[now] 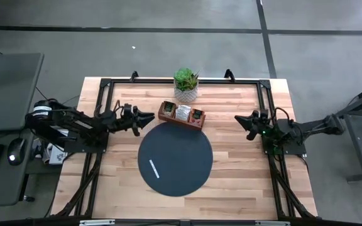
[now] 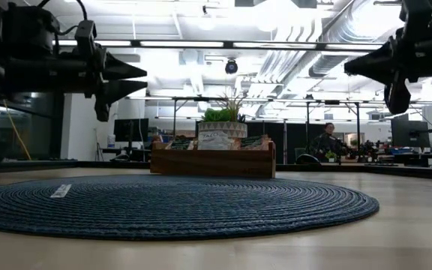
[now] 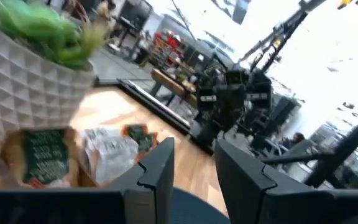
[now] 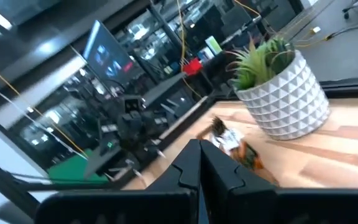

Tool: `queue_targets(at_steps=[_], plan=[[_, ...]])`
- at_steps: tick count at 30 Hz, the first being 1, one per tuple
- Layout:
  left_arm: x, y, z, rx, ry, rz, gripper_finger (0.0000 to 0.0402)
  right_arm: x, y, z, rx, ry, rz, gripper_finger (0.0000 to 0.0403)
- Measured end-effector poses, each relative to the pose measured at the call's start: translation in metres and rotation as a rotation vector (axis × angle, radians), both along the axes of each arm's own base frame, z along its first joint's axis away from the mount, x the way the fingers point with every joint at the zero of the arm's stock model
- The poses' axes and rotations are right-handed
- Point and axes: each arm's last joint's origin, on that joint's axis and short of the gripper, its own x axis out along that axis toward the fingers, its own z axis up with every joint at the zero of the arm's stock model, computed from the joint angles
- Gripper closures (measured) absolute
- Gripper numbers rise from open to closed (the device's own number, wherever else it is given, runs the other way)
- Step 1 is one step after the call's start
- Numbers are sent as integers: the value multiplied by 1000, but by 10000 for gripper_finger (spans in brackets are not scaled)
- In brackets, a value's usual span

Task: Pick & Place Tea
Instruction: Return to Home Position

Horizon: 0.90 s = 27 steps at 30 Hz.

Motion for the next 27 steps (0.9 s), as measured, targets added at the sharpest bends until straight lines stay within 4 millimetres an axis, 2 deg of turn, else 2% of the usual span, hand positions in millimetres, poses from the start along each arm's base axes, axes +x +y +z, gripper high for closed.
queue_targets(at_steps=[9, 16, 21, 27], plan=[[-11, 27, 15, 63, -144, 80, 287, -6, -10, -1, -50, 43, 34, 403], [-21, 34, 25, 107, -207, -33, 290, -7, -12, -2, -57, 53, 48, 403], [-28, 27, 39, 167, -282, -131, 329, -7, -14, -2, -57, 56, 46, 403], [-34, 23, 44, 175, -266, -176, 392, -7, -16, -2, -53, 57, 31, 403]])
